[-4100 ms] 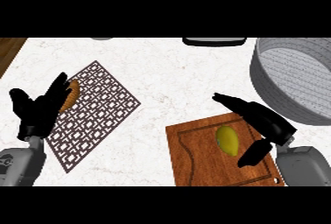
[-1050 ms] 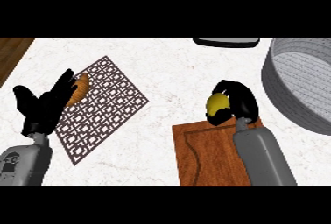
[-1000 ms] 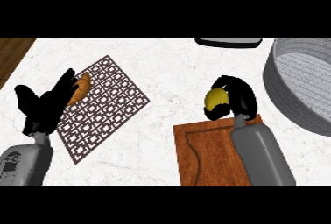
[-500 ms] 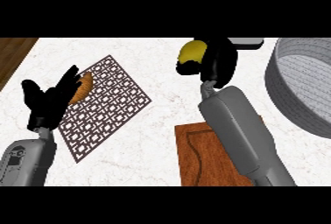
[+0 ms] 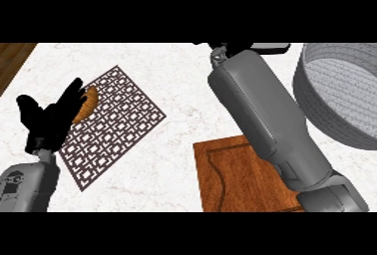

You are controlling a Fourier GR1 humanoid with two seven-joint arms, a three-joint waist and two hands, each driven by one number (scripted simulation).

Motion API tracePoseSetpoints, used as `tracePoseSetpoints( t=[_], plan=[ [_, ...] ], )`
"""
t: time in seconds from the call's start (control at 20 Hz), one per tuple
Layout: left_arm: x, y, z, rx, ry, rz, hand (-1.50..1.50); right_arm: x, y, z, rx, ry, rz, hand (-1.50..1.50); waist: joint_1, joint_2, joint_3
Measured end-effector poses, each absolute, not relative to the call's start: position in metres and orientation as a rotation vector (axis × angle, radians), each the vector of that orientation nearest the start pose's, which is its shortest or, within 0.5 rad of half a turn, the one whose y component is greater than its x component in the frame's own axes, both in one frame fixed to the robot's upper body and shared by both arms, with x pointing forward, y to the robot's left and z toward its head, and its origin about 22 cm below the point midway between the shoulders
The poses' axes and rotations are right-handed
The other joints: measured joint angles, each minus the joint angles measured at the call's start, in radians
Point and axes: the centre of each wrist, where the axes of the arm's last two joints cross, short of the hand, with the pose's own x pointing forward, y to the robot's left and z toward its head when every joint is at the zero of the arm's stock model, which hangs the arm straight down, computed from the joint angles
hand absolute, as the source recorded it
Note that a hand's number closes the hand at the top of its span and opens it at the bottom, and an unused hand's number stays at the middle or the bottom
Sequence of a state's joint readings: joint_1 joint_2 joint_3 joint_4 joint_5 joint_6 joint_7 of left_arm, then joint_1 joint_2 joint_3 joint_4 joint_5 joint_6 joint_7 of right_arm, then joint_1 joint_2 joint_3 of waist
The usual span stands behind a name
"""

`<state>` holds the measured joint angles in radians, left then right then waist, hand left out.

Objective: Pick the lemon from the cutting board and place it in the basket

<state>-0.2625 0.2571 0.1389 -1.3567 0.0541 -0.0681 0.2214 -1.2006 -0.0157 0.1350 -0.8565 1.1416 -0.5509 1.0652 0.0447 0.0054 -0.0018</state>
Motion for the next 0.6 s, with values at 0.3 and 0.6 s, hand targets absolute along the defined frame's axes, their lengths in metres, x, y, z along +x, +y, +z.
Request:
tracePoseSetpoints(
  t=[0.3,0.6],
  plan=[
    [0.303,0.3,0.038,0.172,-1.398,-0.095,0.0,0.438,-0.055,0.25,-1.315,-1.443,0.024,1.5,-0.011,0.001,0.0],
    [0.303,0.302,0.042,0.164,-1.396,-0.101,0.0,0.461,-0.096,0.273,-1.434,-1.36,-0.042,1.5,-0.008,0.004,0.001]
  ],
)
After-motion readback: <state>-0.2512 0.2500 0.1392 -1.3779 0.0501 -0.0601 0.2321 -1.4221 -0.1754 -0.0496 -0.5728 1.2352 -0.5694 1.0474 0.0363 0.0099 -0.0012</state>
